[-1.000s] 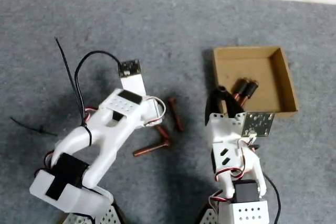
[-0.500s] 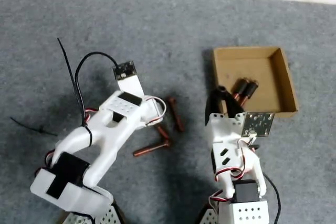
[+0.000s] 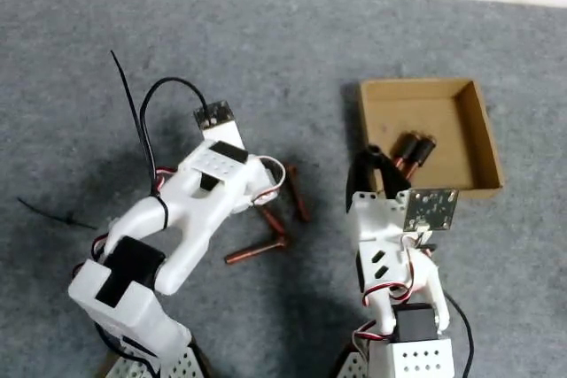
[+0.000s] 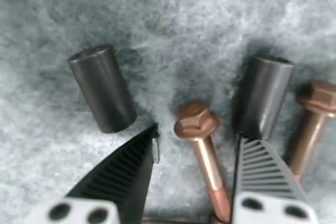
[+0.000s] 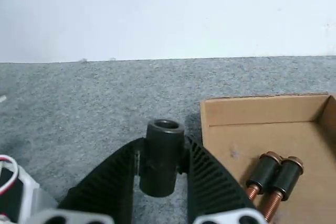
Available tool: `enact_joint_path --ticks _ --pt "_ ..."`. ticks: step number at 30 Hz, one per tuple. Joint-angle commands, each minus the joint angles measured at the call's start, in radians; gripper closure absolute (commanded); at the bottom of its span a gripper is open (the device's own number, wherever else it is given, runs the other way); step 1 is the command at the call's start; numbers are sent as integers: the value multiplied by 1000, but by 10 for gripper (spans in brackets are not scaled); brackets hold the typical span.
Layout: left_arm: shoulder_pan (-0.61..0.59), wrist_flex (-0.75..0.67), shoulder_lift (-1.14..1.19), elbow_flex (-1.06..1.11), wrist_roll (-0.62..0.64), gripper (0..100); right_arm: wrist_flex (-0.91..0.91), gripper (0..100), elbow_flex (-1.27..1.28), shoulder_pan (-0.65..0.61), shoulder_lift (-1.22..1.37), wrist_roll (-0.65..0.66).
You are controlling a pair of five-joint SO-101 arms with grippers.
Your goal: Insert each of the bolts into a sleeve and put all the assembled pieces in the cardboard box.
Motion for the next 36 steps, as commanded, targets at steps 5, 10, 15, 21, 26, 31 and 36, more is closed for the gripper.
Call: enact_joint_path --ticks 5,10,15,21,26,31,36 --pt "-10 29 15 -41 9 991 -4 989 113 12 -24 15" --pt "-10 29 13 -41 8 999 -4 989 113 12 -24 15" --pt "-2 28 10 -44 -51 995 -4 989 113 12 -24 15" --pt "-47 25 -90 -51 -112 996 -4 989 113 12 -24 15" --pt "-67 -5 -268 67 -112 996 -4 989 116 -5 -24 15" --pt "-99 -167 -506 266 -107 996 1 989 116 -45 -18 17" --pt "-102 -339 -800 499 -107 996 4 991 119 -74 -18 18"
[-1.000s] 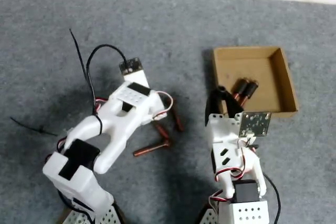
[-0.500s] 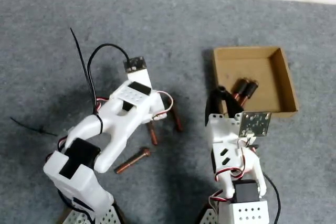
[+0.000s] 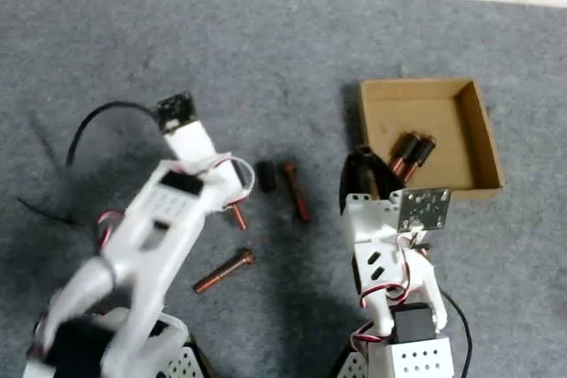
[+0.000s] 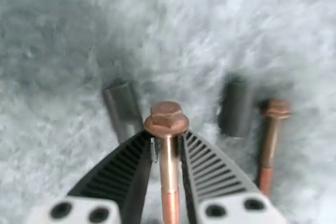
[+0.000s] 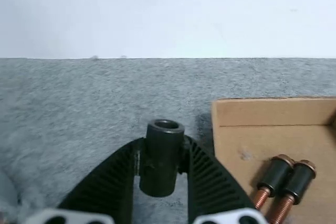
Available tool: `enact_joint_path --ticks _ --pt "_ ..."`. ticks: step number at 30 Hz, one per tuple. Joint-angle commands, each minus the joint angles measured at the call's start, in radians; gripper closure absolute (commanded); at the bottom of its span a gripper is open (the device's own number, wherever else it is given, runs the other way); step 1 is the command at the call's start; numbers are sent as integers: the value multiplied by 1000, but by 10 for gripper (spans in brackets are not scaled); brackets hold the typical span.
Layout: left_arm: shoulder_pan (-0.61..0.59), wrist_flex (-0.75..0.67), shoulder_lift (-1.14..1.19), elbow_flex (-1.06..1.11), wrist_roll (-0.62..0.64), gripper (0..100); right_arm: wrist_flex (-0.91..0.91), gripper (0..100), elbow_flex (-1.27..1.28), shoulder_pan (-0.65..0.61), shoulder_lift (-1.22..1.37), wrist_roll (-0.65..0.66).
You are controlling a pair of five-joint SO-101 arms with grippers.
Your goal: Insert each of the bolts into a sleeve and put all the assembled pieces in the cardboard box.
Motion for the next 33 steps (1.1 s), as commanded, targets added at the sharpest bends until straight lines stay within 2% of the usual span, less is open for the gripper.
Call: enact_joint_path --ticks 1,7,10,17,22,26,30,33 --pt "-5 -170 -317 186 0 996 15 991 119 -36 -18 12" --pt "-2 -459 -687 516 -5 995 94 993 119 -177 -18 201" --pt "-5 -552 -846 636 -5 995 108 993 119 -219 -18 218" --pt "-2 -560 -1133 763 -5 995 104 993 119 -305 -18 224" --pt "-7 -551 -1290 800 -3 995 104 993 119 -367 -18 315" --pt "1 -466 -1369 794 0 995 102 993 119 -407 -18 324" --pt "2 -419 -1432 791 2 995 102 993 119 -409 -18 440" --pt "22 -414 -1438 791 3 995 93 993 119 -420 -18 450"
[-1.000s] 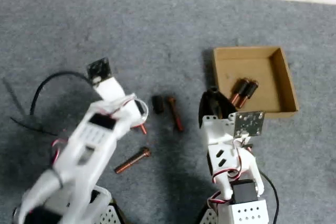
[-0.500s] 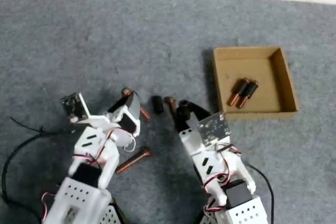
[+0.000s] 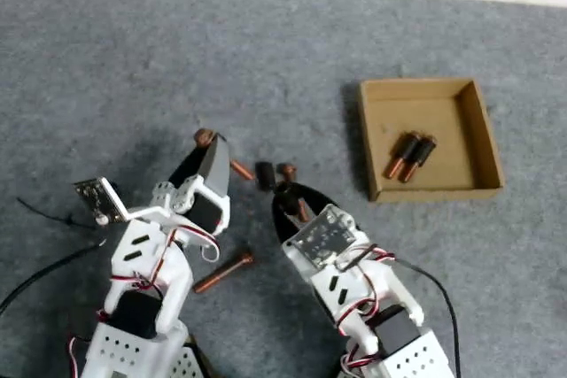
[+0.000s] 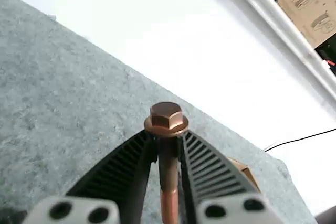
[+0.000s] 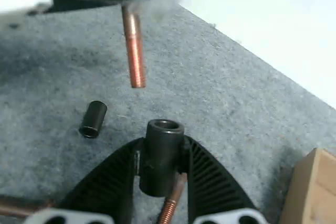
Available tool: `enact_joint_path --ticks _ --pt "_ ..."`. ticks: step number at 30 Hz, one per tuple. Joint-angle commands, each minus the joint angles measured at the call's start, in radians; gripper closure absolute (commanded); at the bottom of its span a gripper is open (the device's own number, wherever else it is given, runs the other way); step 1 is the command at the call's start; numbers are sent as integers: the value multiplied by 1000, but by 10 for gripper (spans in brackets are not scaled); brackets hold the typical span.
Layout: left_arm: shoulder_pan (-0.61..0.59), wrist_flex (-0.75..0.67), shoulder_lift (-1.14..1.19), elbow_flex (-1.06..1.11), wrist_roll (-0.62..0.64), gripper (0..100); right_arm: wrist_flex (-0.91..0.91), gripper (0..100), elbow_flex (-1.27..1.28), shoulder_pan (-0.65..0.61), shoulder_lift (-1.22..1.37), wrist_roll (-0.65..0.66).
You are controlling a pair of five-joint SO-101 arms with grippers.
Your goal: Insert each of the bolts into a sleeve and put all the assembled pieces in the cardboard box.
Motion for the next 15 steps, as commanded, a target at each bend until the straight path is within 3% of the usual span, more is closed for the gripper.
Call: enact_joint_path --ticks 1,5,15 --pt "36 2 -38 22 5 995 -15 993 119 -28 -18 25" --pt "96 8 -38 22 5 994 -16 993 119 -44 -18 28" --pt "117 20 -38 22 3 995 -18 993 119 -44 -19 78"
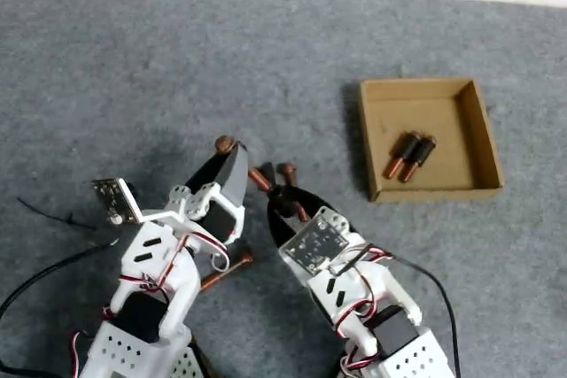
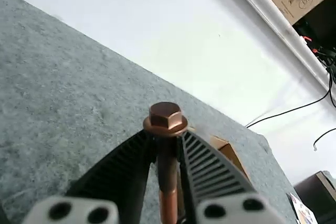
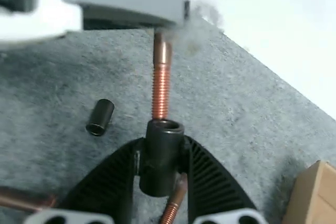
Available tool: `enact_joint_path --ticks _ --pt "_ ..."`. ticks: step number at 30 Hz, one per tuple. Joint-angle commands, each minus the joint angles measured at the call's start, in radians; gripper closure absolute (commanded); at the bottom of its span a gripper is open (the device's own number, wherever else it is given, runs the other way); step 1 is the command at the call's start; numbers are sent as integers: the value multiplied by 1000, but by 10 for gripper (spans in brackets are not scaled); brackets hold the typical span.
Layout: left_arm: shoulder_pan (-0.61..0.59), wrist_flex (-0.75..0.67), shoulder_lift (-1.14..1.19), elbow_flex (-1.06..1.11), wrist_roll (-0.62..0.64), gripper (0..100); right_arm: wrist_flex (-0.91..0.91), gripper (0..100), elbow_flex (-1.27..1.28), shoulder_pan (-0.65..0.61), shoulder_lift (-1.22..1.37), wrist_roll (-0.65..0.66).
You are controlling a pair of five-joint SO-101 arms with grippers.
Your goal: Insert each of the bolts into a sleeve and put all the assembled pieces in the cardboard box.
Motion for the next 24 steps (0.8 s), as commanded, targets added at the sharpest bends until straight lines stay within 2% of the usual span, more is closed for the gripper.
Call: enact_joint_path --ticks 1,24 --pt "12 -3 -27 21 3 995 -18 993 120 -12 -19 26" --pt "18 0 -27 -13 5 995 -16 993 120 -10 -18 29"
